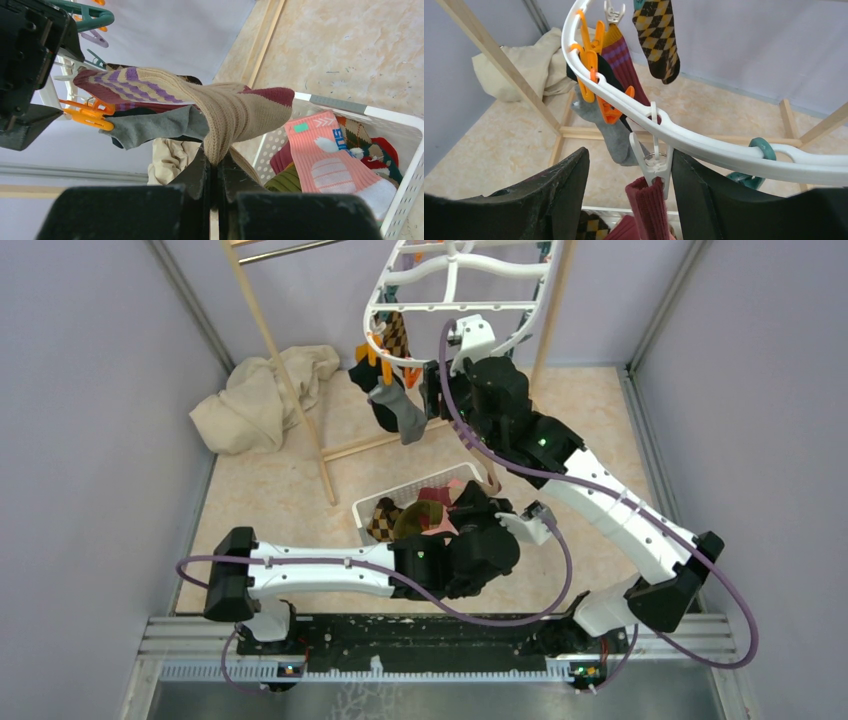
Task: Remove the socks clipped to the hanger
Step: Remove the sock from the hanger.
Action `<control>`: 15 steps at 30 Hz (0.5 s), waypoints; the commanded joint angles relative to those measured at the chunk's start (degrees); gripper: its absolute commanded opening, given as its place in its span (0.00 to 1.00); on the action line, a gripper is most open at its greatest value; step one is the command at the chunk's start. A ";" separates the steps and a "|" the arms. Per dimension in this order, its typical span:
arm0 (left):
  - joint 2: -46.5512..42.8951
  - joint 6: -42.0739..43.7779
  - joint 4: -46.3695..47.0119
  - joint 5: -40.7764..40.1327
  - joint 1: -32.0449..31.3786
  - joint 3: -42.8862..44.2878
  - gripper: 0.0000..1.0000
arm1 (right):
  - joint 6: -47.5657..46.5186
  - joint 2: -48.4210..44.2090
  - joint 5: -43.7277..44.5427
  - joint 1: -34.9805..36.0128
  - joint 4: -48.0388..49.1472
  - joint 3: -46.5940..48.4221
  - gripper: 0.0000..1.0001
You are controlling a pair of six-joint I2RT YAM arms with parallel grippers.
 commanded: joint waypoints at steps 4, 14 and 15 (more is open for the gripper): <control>0.34 0.88 1.85 0.53 -0.52 1.84 0.01 | -2.66 0.22 3.93 0.75 4.72 1.98 0.61; 0.65 0.88 2.08 0.98 -0.52 1.74 0.01 | -4.39 0.58 6.36 0.90 6.66 1.85 0.56; 0.55 0.84 2.07 0.98 -0.52 1.74 0.01 | -4.41 0.78 6.45 0.90 6.75 1.86 0.55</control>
